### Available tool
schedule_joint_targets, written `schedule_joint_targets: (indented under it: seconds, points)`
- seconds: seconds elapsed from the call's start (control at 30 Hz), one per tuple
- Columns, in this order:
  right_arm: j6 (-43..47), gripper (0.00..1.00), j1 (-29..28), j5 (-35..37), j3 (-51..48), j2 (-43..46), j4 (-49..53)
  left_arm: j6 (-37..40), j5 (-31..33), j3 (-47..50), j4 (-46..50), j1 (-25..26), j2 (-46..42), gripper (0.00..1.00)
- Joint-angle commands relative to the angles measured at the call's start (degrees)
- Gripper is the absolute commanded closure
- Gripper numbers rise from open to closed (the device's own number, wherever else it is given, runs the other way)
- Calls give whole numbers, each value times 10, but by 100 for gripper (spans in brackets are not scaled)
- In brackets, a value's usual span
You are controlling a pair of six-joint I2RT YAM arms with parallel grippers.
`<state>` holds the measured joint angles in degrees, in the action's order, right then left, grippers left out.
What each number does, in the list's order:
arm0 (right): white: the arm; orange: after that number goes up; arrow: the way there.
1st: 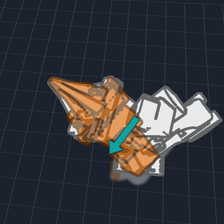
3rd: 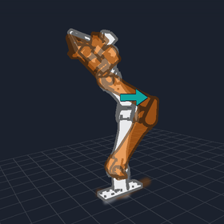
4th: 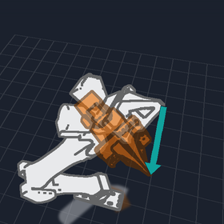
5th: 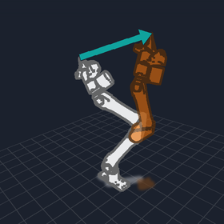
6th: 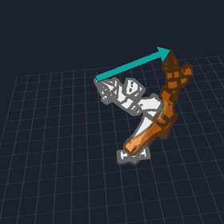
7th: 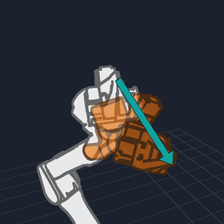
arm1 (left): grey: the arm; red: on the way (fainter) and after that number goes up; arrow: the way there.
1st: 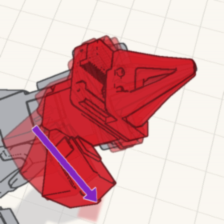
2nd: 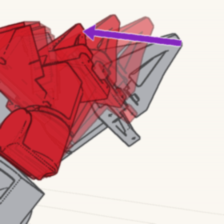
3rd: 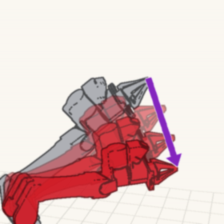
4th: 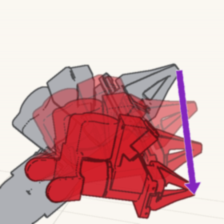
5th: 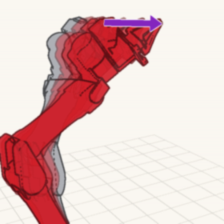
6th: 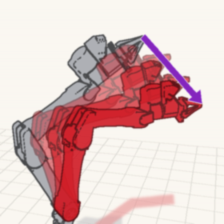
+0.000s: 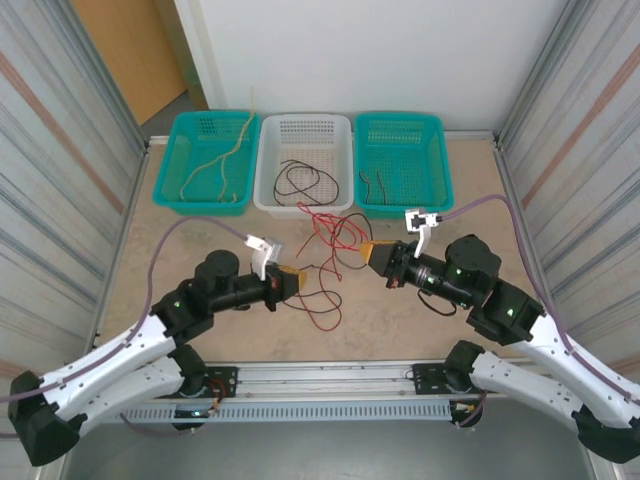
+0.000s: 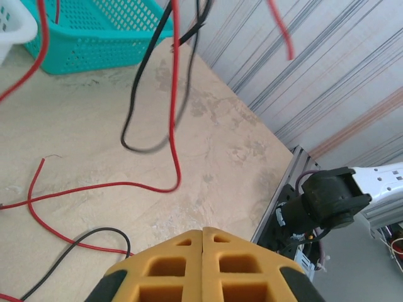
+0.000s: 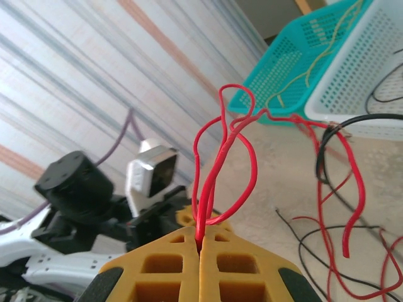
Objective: Untangle the cables
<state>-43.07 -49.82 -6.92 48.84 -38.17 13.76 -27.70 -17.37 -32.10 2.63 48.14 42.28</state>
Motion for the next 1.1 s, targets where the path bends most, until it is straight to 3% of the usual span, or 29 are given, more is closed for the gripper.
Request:
schedule_joint_targets:
  seconds: [0.0,0.13,0.3,0.37,0.47,0.57,0.63,0.8,0.9,0.97,1.0,1.07]
  points:
    - [-15,100,8,20,1,-7,12,23,16,6,19,3,-28,100]
    - [-21,100,8,7,-1,-8,1,28,23,5,12,3,-16,97]
    - [-24,100,8,-3,6,-11,-4,-2,2,18,-94,4,57,50]
    - [-28,100,8,-8,10,-14,-9,-19,0,19,-139,5,95,41]
    - [-33,100,8,-15,18,-17,-16,-33,5,20,-206,14,149,36]
    - [-32,100,6,-22,31,-23,-21,-31,19,13,-242,25,190,35]
    - [-32,100,5,-25,37,-26,-22,-28,29,8,-253,29,208,40]
    - [-25,100,4,-17,44,-24,-16,-27,53,-8,-228,33,223,78]
    - [-23,100,4,-14,46,-19,-15,-26,67,-1,-213,35,212,89]
    - [-23,100,4,-14,45,-17,-16,-27,78,3,-198,35,202,90]
    - [-23,100,4,-15,45,-18,-18,-27,79,6,-194,35,197,86]
    - [-24,100,5,-18,45,-19,-23,-26,76,13,-194,35,189,67]
